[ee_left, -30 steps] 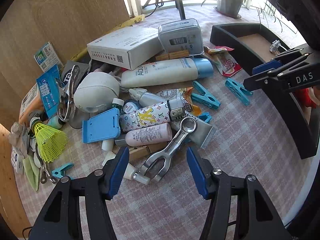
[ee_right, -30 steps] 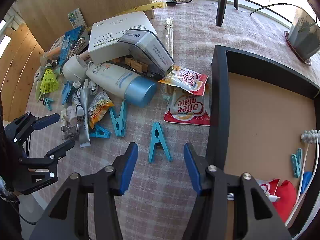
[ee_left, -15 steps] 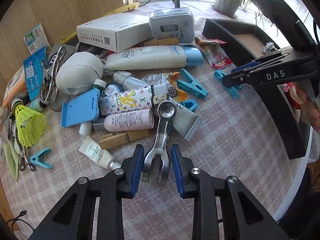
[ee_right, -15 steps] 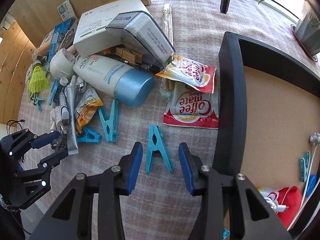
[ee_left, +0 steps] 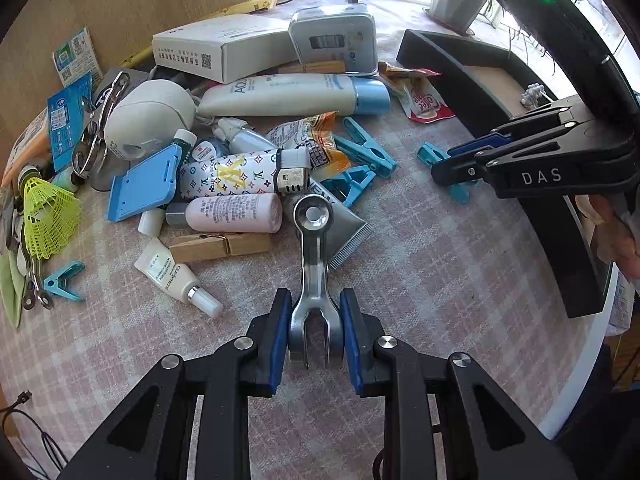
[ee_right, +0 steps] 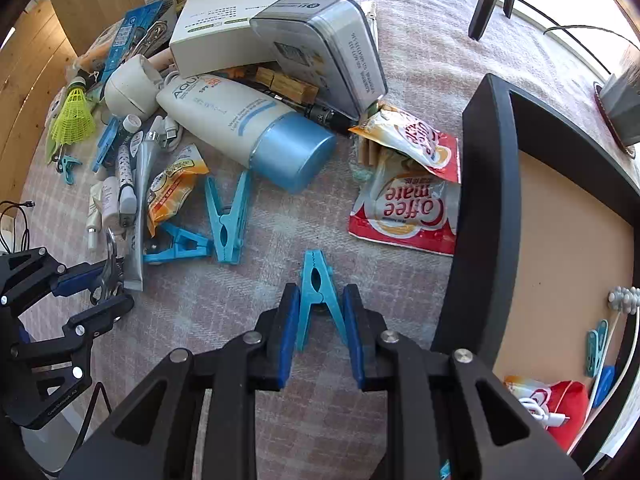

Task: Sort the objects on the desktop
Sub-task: 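Carry the metal tool and blue clothespin into the tray and open both grippers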

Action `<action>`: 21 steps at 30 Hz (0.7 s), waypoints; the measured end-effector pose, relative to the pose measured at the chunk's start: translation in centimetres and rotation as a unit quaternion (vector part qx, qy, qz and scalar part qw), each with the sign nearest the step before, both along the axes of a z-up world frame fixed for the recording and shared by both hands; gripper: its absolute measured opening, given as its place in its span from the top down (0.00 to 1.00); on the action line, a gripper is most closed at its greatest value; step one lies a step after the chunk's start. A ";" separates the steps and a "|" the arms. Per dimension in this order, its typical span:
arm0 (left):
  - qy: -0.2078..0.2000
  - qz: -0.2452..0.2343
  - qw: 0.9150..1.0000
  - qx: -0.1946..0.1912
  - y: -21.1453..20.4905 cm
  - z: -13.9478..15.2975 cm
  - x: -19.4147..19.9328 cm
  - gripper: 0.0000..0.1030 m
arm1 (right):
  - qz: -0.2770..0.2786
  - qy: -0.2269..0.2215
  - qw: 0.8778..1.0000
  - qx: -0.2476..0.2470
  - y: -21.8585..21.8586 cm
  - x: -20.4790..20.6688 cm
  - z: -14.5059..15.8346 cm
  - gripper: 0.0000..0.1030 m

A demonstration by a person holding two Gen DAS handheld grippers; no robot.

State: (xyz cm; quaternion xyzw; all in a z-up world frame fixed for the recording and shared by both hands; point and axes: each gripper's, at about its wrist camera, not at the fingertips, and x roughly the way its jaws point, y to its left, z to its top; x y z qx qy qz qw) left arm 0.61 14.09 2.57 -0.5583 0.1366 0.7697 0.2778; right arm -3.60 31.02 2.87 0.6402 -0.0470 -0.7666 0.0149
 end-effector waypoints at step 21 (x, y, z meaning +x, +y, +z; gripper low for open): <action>-0.006 0.080 0.996 0.050 -1.1 2.2 4.0 0.77 | -0.009 0.028 0.997 -0.065 1.2 5.7 2.5 0.79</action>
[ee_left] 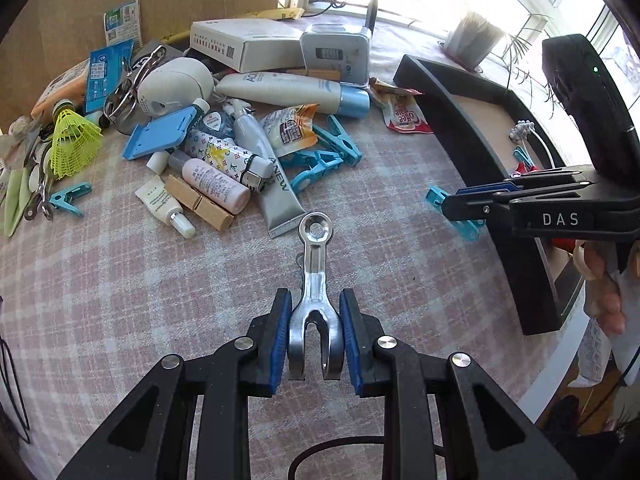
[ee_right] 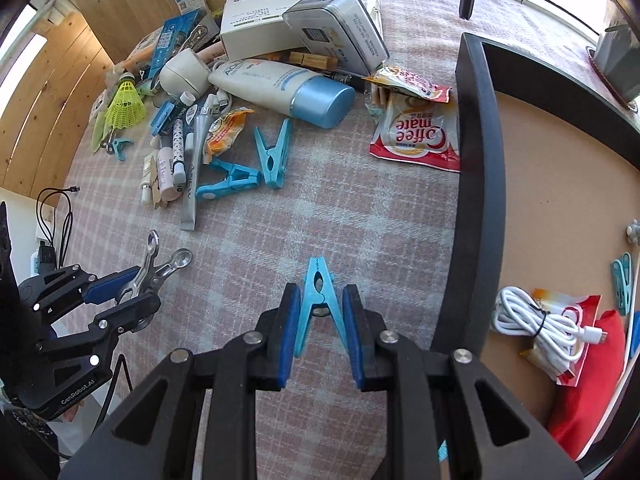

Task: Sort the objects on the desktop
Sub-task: 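Carry the metal tool and blue clothespin into the tray and open both grippers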

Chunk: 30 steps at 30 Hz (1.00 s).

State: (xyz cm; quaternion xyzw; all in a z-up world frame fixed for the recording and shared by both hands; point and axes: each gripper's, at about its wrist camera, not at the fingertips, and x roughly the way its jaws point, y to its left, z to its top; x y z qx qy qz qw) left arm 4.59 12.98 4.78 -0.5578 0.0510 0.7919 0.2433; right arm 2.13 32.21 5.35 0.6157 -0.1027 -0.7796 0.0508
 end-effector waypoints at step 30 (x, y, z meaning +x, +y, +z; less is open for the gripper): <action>0.053 -0.086 0.992 0.078 19.0 7.0 -2.6 0.78 | -0.159 0.086 0.983 0.044 16.5 8.8 7.2 0.79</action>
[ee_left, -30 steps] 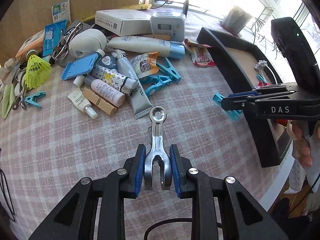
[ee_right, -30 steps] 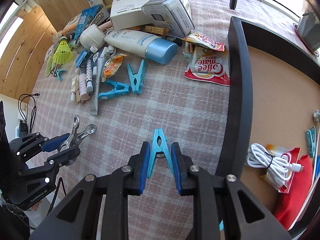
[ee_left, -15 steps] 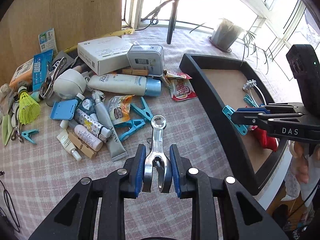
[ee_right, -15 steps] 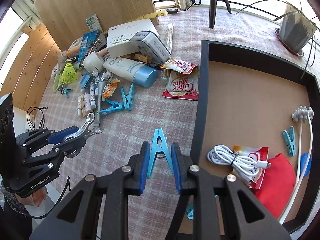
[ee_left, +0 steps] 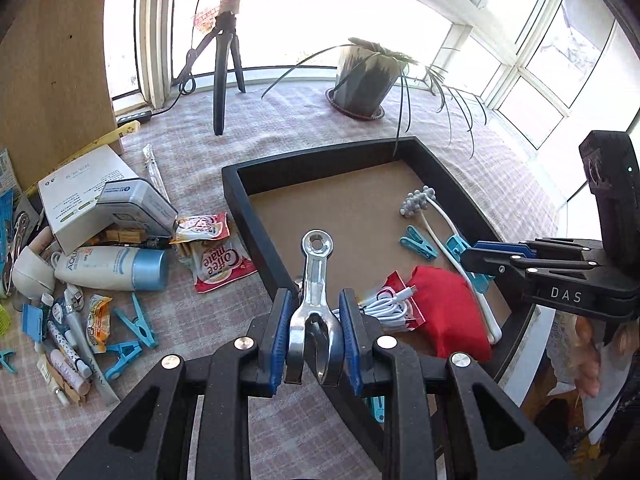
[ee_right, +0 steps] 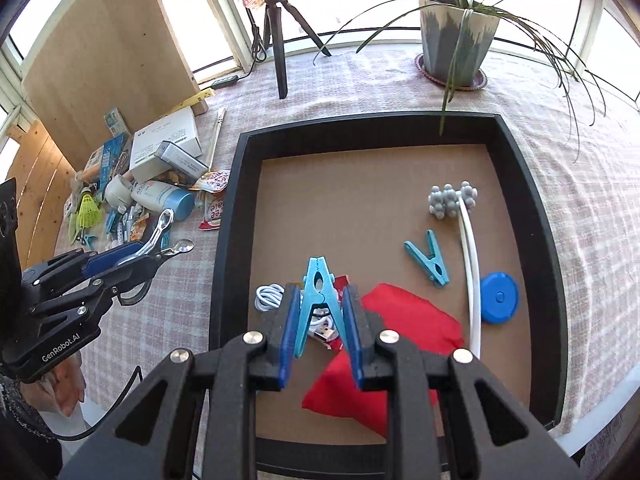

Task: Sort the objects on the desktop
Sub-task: 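Carry the metal tool and blue clothespin into the tray and open both grippers, then move both grippers back toward the cluttered items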

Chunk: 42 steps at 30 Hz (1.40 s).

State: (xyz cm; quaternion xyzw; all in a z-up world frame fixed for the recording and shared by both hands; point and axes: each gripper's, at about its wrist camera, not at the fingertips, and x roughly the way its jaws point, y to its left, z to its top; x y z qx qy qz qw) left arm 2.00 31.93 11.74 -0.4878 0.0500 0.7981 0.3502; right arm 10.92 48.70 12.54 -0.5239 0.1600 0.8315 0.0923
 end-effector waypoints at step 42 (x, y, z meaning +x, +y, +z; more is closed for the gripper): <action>-0.066 0.225 0.967 -0.102 -21.9 -5.4 -6.1 0.47 | 0.139 -0.016 0.990 -0.015 -12.4 -9.7 -2.4 0.47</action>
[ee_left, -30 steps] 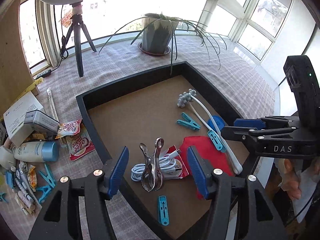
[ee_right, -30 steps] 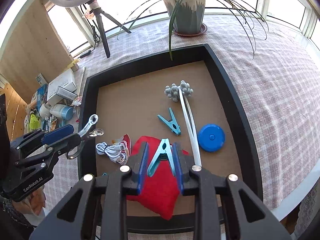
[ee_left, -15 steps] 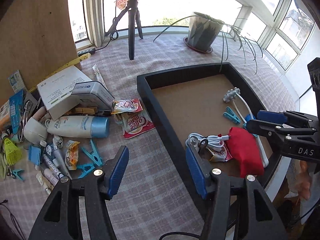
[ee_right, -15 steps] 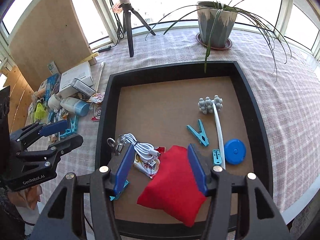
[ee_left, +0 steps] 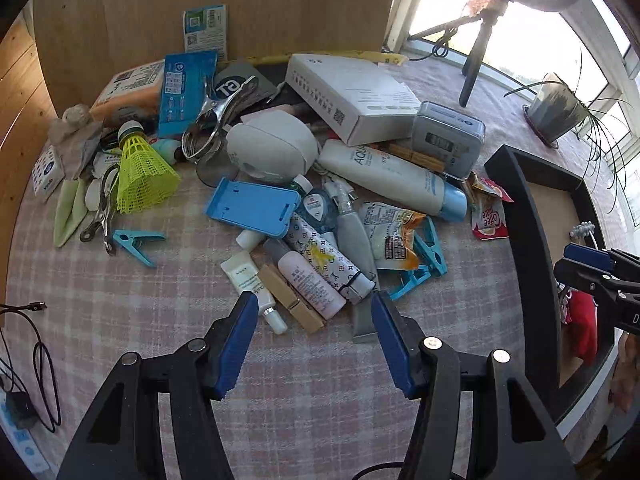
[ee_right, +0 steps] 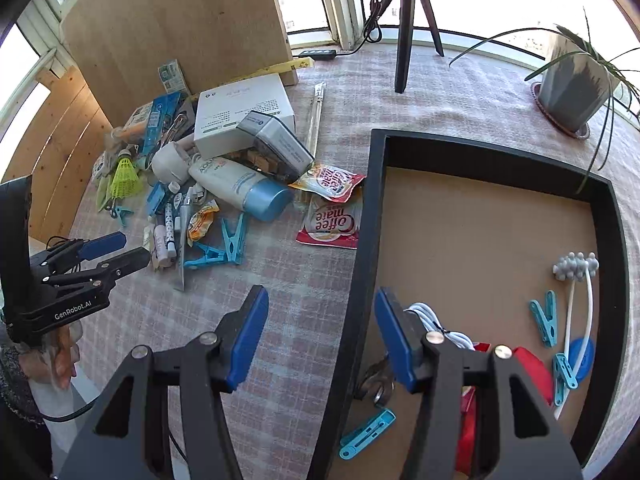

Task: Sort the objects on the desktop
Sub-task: 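Move both grippers back toward the cluttered items, then grasp the white cream tube with the left gripper while the right gripper grasps a blue clothespin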

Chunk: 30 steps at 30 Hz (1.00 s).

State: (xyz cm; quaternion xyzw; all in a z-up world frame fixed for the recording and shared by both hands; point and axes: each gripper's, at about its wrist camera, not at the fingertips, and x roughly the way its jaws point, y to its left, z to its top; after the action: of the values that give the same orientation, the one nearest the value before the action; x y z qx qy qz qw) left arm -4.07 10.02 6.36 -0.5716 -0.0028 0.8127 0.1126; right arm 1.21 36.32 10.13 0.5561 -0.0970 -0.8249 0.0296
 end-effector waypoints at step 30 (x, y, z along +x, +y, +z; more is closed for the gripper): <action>-0.043 0.074 0.996 0.023 -4.6 -5.2 -0.9 0.80 | 0.039 -0.075 0.995 -0.051 -5.8 -8.1 -6.9 0.73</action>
State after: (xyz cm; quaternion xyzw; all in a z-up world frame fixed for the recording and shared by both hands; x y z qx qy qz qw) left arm -4.93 5.43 1.11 -0.6017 -0.0685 0.7932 0.0645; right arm -6.86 30.54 3.22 0.6175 -0.1190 -0.7731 0.0828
